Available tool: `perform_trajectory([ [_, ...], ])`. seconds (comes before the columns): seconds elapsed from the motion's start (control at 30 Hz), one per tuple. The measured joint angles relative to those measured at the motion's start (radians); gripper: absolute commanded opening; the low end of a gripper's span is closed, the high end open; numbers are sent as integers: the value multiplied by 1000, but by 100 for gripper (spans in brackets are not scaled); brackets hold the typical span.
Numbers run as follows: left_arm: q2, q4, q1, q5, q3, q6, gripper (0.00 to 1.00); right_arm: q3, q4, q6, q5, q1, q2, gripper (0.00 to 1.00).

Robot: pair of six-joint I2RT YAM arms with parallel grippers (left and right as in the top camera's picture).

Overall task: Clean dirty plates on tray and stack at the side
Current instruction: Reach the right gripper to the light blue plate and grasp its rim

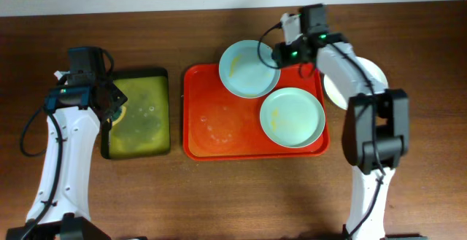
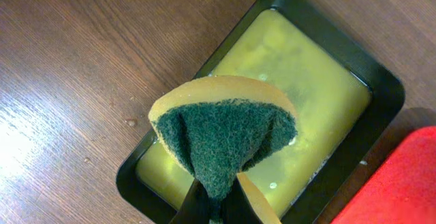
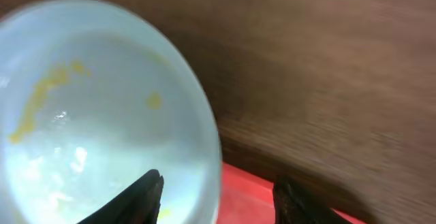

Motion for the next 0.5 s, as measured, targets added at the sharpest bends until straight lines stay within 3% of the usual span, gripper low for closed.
perform_trajectory([
  [0.03, 0, 0, 0, 0, 0, 0, 0, 0, -1, -1, 16, 11, 19, 34],
  [0.1, 0, 4, 0, 0, -1, 0, 0, 0, -7, 6, 25, 14, 26, 33],
  [0.13, 0, 9, 0, 0, -1, 0, 0, 0, -12, 12, 25, 14, 26, 22],
  [0.17, 0, 10, 0, 0, -1, 0, 0, 0, -15, 17, 25, 14, 26, 18],
  [0.4, 0, 11, 0, 0, -1, 0, 0, 0, -39, 29, -2, 16, 26, 17],
  [0.47, 0, 11, 0, 0, -1, 0, 0, 0, -48, 29, -11, 22, 26, 4],
  [0.5, 0, 11, 0, 6, -1, 0, 0, 0, -56, 29, -32, 31, 26, 4],
])
